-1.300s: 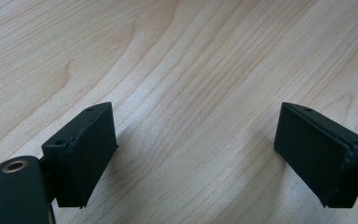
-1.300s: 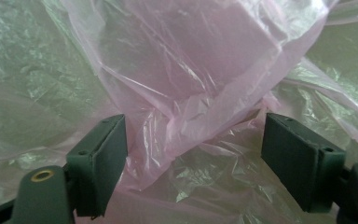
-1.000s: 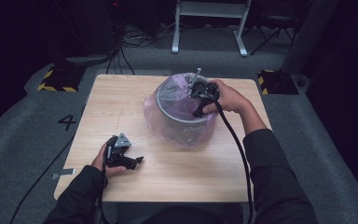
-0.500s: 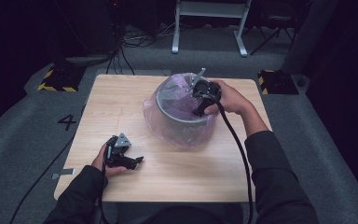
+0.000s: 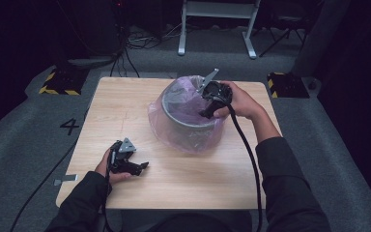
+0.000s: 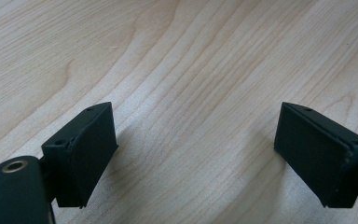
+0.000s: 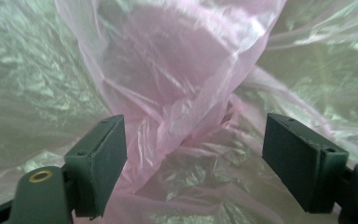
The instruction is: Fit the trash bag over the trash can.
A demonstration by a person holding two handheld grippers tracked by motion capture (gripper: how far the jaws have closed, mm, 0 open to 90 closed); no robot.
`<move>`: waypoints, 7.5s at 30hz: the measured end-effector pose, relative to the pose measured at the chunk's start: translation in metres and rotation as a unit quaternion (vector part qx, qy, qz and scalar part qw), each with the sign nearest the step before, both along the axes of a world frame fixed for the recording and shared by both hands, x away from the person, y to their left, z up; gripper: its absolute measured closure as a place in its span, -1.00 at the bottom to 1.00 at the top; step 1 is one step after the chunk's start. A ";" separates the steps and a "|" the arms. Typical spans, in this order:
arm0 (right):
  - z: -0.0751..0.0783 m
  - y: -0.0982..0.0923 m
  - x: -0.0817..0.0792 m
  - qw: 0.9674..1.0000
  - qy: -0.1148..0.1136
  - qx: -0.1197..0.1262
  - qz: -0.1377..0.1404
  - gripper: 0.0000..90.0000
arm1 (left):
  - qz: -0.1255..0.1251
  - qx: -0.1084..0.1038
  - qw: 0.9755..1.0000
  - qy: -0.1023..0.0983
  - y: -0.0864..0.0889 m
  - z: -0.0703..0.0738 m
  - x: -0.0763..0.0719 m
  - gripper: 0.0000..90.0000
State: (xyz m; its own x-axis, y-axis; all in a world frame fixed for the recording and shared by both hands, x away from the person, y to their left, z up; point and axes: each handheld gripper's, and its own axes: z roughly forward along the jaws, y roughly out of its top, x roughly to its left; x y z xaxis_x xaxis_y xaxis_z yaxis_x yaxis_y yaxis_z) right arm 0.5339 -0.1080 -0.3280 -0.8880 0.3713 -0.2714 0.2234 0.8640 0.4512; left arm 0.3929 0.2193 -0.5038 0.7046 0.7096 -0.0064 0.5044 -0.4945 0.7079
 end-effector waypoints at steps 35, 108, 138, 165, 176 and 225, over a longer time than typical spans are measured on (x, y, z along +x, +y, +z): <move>0.013 -0.028 -0.008 0.972 -0.050 0.223 -0.057 -0.52 | 0.001 0.000 1.000 0.000 0.000 0.000 0.000 -0.72; 0.016 -0.084 -0.096 0.968 -0.107 0.223 -0.034 -0.57 | 0.001 0.002 1.000 -0.001 0.000 0.000 0.000 -0.72; -0.020 -0.100 -0.112 0.980 -0.129 0.143 -0.051 -0.58 | 0.003 0.003 1.000 -0.001 -0.001 0.000 0.000 -0.72; -0.065 -0.117 -0.112 0.986 -0.088 0.122 -0.074 -0.57 | 0.003 0.001 1.000 -0.001 -0.001 0.000 0.000 -0.72; -0.085 -0.125 -0.113 0.989 -0.065 0.107 -0.080 -0.56 | 0.003 0.001 1.000 0.000 -0.001 0.000 0.000 -0.72; -0.175 -0.218 -0.135 0.953 0.004 0.214 -0.214 -0.62 | 0.003 0.002 1.000 0.000 -0.001 0.000 0.000 -0.72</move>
